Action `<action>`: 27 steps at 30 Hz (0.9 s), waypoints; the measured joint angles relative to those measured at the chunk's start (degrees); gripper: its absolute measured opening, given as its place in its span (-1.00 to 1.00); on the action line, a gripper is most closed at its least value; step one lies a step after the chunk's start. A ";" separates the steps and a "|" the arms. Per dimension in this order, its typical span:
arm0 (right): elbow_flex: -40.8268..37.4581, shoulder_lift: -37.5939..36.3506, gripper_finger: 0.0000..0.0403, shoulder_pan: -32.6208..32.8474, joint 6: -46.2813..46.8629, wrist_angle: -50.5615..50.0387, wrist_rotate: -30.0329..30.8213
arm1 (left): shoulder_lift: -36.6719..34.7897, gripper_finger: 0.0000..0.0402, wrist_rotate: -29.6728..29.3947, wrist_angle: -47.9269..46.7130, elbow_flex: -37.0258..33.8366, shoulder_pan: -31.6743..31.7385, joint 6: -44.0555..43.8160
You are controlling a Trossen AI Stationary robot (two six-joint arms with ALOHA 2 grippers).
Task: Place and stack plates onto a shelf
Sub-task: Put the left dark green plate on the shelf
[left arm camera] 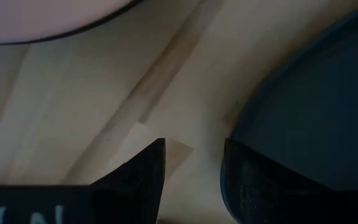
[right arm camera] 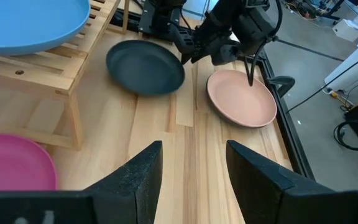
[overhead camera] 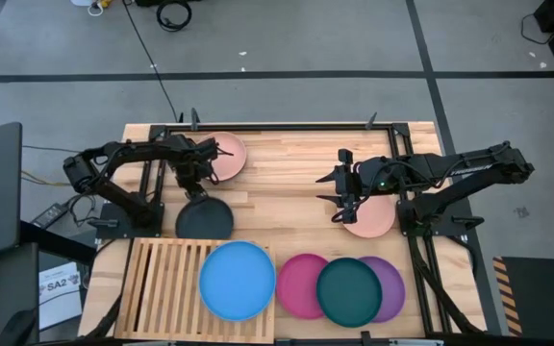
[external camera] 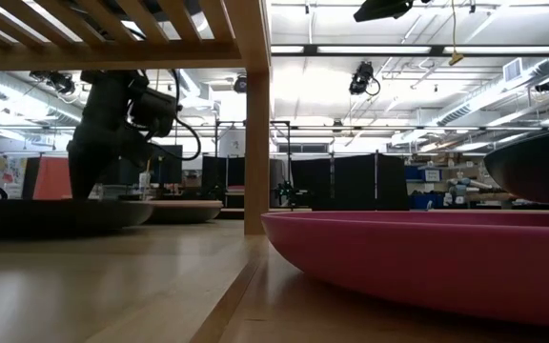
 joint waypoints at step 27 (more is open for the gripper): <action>0.00 0.00 -0.09 0.00 -0.01 0.00 0.00 | 0.00 -0.15 6.92 -2.19 0.00 0.00 2.09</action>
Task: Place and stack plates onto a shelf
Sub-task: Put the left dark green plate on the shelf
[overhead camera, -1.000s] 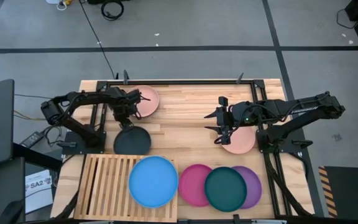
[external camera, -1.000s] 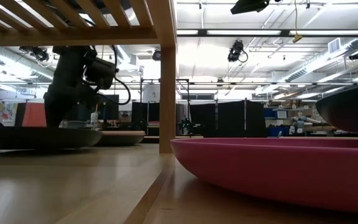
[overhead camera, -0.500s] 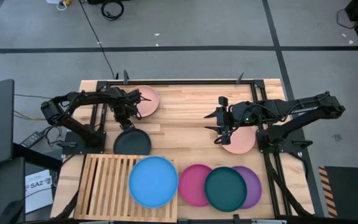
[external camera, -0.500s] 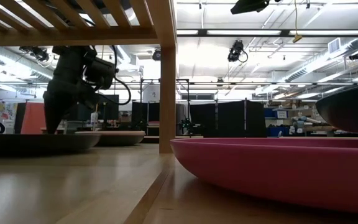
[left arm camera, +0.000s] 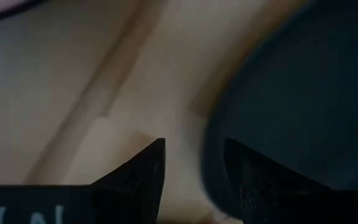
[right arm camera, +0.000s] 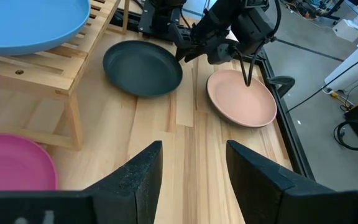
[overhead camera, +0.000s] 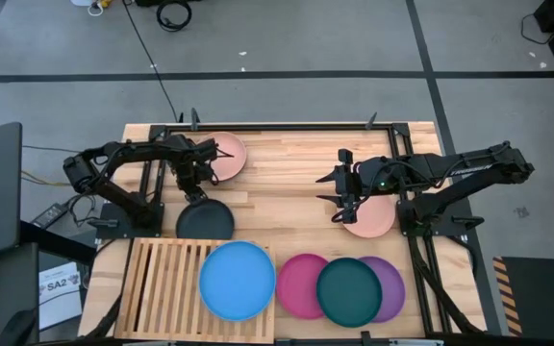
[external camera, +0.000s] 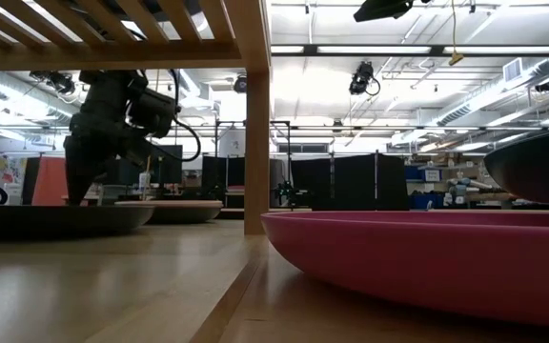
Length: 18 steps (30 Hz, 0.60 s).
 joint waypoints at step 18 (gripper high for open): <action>-0.01 0.00 -0.09 0.00 0.09 0.00 -0.01 | 0.03 -0.15 -1.78 5.73 -1.49 -3.54 -0.38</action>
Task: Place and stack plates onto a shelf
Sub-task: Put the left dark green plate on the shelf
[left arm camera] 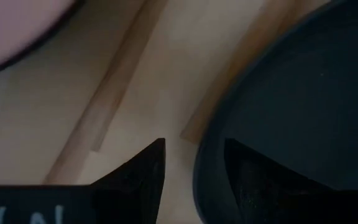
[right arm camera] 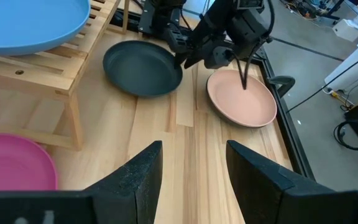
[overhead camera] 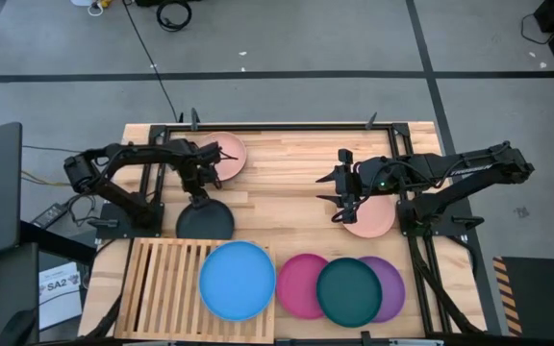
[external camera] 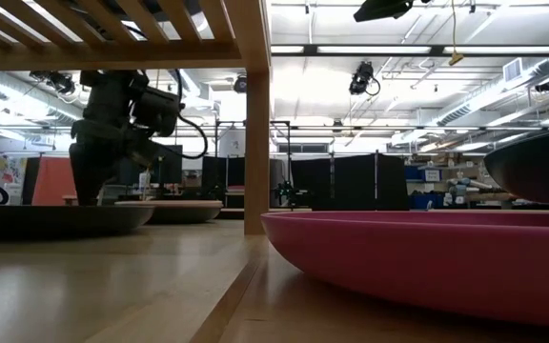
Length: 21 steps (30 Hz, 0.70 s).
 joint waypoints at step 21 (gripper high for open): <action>0.02 0.00 -0.09 0.02 -0.07 0.02 0.02 | 4.03 -0.75 0.05 -0.33 0.20 -0.94 -0.22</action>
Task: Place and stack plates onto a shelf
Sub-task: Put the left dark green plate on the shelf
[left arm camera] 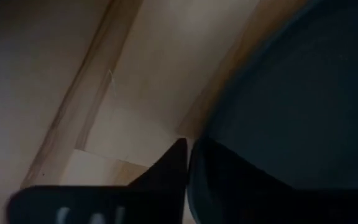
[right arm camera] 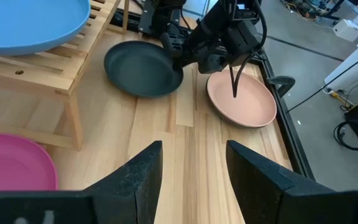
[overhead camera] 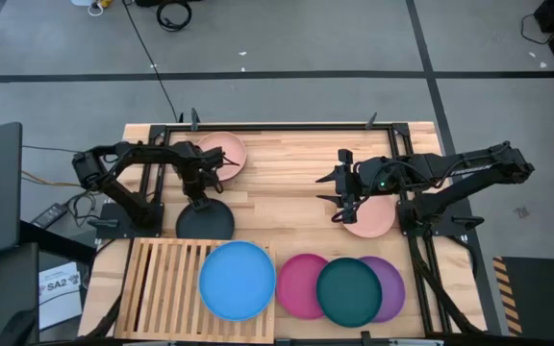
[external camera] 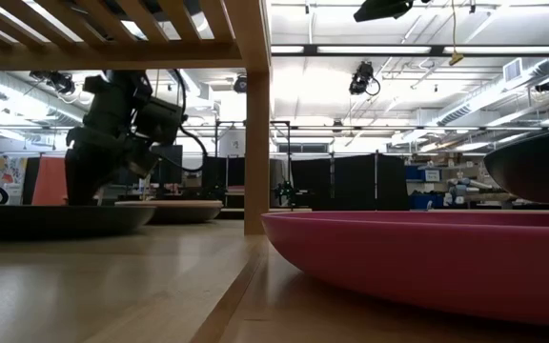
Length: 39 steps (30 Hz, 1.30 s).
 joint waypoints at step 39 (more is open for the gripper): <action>0.00 0.00 -0.09 0.00 0.02 0.00 -0.01 | -0.20 -0.93 -7.72 -24.49 31.28 0.09 0.20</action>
